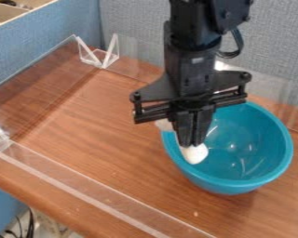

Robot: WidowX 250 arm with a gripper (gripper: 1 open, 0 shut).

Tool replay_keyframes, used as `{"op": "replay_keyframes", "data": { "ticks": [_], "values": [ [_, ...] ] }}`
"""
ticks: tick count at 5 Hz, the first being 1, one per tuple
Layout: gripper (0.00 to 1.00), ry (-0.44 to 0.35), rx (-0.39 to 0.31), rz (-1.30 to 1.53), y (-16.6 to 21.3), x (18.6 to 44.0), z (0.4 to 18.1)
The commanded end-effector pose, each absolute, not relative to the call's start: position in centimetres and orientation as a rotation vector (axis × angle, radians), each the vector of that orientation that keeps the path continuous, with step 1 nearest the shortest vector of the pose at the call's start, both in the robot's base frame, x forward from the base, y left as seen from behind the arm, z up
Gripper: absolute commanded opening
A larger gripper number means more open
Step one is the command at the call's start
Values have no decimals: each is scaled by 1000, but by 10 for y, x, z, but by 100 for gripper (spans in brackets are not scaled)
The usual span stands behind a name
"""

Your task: Put the mushroom in the blue bowl

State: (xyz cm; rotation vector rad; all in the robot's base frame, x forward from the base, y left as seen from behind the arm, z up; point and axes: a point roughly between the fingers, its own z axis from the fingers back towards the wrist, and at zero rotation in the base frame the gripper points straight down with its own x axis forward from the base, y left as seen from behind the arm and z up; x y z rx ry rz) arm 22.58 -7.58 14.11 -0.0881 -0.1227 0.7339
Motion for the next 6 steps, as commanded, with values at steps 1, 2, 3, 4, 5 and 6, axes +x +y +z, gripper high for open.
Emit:
{"op": "replay_keyframes", "data": {
  "ticks": [1, 2, 3, 4, 5, 6],
  "values": [
    [0, -141, -114, 707, -69, 229, 148],
    [0, -135, -115, 688, -59, 232, 145],
    [0, -121, -111, 660, -50, 241, 134],
    [0, -118, -109, 695, -55, 247, 127],
    [0, -120, -110, 734, -58, 255, 125],
    [0, -115, -111, 714, -55, 262, 118]
  ]
}}
